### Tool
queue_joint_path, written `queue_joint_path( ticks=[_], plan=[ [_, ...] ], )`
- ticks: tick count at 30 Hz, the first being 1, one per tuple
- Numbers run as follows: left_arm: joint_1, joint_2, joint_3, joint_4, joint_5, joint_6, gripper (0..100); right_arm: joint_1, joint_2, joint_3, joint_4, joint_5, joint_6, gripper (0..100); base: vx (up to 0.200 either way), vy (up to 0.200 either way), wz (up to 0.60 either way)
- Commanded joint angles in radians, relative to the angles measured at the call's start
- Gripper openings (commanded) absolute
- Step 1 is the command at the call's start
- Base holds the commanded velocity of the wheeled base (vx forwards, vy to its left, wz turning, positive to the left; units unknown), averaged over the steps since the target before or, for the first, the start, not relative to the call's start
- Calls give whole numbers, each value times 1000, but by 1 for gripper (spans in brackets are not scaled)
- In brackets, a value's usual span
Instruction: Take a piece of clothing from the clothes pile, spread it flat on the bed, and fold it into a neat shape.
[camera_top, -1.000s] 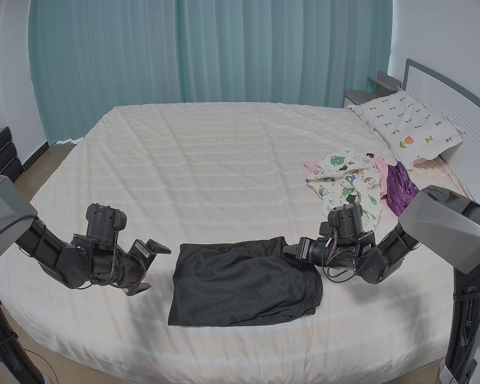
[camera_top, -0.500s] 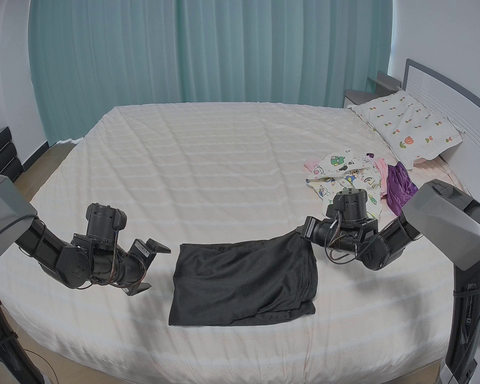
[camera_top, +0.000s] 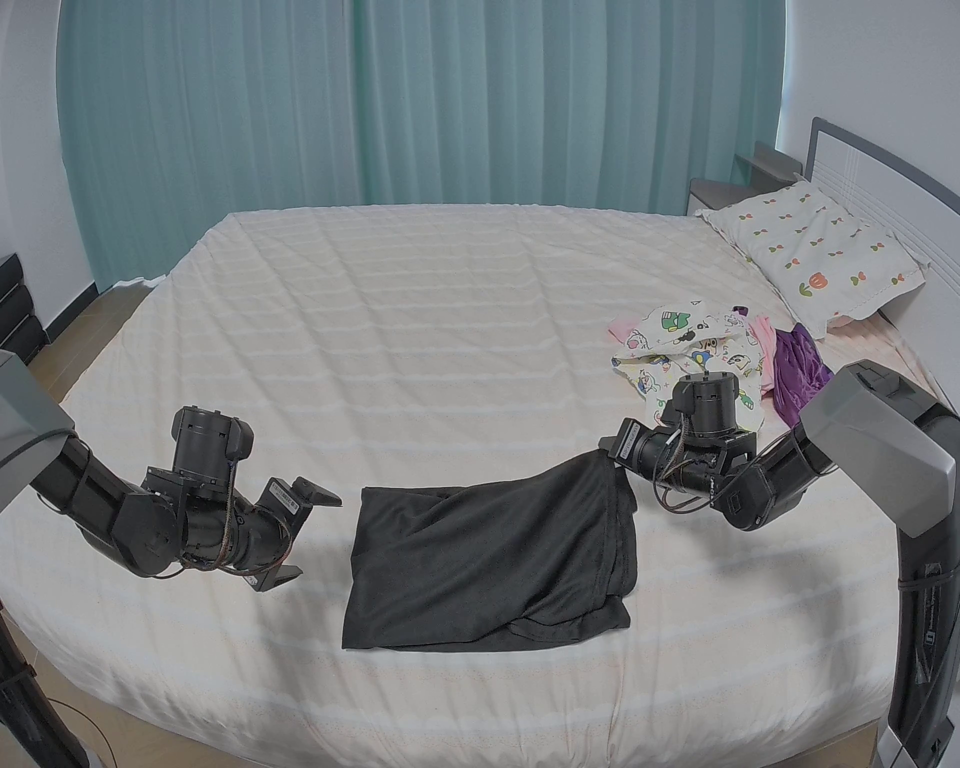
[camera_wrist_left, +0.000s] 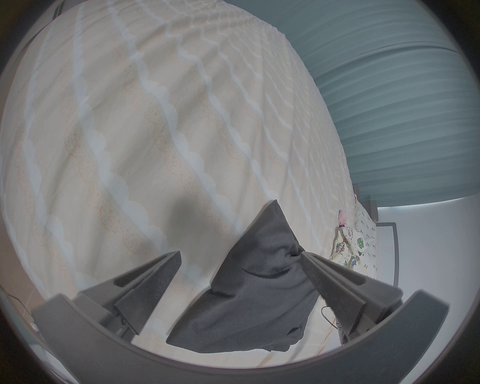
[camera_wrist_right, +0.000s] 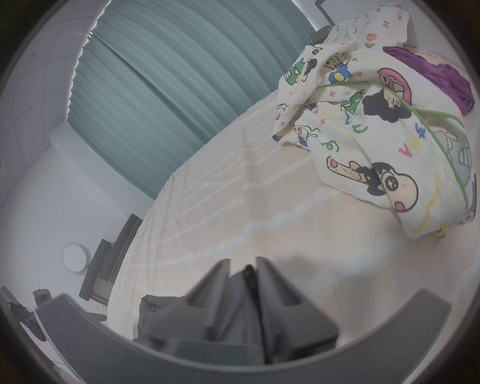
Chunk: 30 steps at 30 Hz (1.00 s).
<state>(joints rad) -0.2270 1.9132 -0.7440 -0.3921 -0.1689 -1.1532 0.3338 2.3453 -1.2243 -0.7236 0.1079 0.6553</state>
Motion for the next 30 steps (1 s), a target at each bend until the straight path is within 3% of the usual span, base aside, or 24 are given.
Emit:
queue_joint_path(
  ticks=[1,5,19,30],
  plan=[
    [0,3,0,-1,0,0,100,1,22,-4,-13,1,0,100,0,0,0],
    [0,6,0,-1,0,0,100,-9,-11,26,-36,0,-2,100,0,0,0],
    [0,3,2,-1,-1,0,100,54,-304,448,-77,42,-14,100,0,0,0],
    [-11,4,3,-1,-1,-13,100,168,-325,506,-76,56,-17,100,-164,0,0]
  ],
)
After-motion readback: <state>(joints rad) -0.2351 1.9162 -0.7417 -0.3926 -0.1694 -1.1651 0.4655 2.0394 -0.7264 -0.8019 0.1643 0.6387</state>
